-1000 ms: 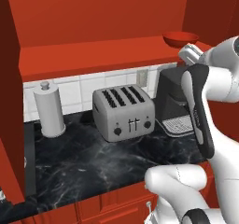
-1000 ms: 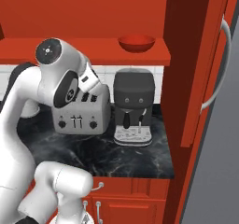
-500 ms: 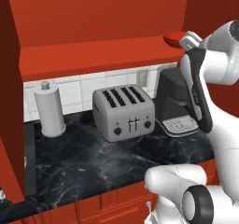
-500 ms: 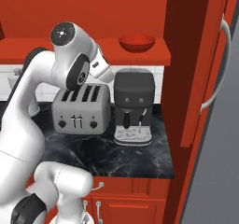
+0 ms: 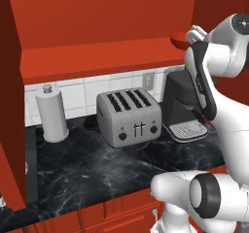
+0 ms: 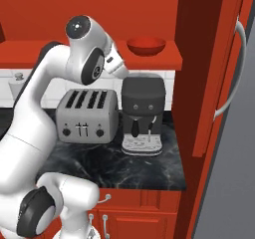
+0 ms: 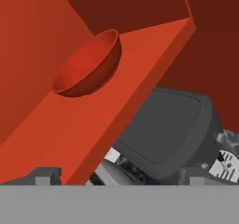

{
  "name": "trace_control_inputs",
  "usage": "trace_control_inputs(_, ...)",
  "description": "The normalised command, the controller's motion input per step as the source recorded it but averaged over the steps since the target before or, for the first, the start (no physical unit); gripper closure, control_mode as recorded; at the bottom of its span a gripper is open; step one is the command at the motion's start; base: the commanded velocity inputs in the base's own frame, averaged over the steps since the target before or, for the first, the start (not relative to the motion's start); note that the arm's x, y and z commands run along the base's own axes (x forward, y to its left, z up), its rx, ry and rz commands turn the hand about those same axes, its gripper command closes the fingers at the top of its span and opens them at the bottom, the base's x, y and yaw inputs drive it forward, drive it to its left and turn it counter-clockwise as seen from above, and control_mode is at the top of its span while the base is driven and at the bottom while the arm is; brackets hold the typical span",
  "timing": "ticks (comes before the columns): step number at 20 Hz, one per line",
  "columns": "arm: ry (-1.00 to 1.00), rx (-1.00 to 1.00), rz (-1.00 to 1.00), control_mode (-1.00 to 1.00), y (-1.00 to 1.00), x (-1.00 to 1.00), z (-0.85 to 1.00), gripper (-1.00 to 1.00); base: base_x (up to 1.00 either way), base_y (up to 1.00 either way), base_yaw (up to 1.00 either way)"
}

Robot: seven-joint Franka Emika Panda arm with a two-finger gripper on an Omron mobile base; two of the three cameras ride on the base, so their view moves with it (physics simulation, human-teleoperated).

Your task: Take the smaller bowl and place it next to the appetizer plate on the dining counter , and place the larger bowl next to the plate with cooked food.

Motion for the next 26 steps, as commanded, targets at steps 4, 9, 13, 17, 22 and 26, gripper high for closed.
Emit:
trace_control_inputs(4, -0.15, 0.0, 0.0, -1.0, -0.16, 0.33, 0.0, -1.0, 0.0, 0.0, 0.0)
trace_control_inputs(9, -0.05, 0.0, -0.02, -1.0, -0.19, 0.32, 0.06, -1.0, 0.0, 0.0, 0.0)
trace_control_inputs(13, 0.02, 0.0, -0.04, -1.0, -0.28, 0.22, 0.29, -1.0, 0.0, 0.0, 0.0)
trace_control_inputs(17, 0.09, 0.0, -0.02, -1.0, -0.27, 0.17, 0.37, -1.0, 0.0, 0.0, 0.0)
trace_control_inputs(22, 0.08, 0.0, 0.01, -1.0, -0.11, 0.35, 0.08, -1.0, 0.0, 0.0, 0.0)
trace_control_inputs(26, 0.04, 0.0, 0.05, -1.0, 0.0, 0.38, -0.16, -1.0, 0.0, 0.0, 0.0)
